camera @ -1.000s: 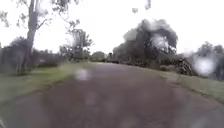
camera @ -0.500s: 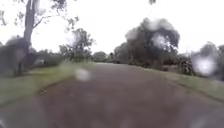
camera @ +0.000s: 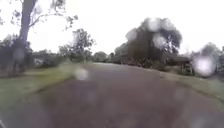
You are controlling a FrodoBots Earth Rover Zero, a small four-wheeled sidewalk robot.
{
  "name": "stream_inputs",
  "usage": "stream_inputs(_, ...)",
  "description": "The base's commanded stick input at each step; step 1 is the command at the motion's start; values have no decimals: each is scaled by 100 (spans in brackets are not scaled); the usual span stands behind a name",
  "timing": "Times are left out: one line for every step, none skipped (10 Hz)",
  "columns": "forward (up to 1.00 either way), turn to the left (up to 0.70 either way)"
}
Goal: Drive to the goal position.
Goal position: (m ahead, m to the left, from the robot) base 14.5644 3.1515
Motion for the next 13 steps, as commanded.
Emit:
stream_inputs(100,0)
stream_inputs(100,0)
stream_inputs(100,0)
stream_inputs(100,0)
stream_inputs(100,0)
stream_inputs(100,0)
stream_inputs(100,0)
stream_inputs(100,0)
stream_inputs(100,0)
stream_inputs(100,0)
stream_inputs(100,0)
stream_inputs(100,0)
stream_inputs(100,0)
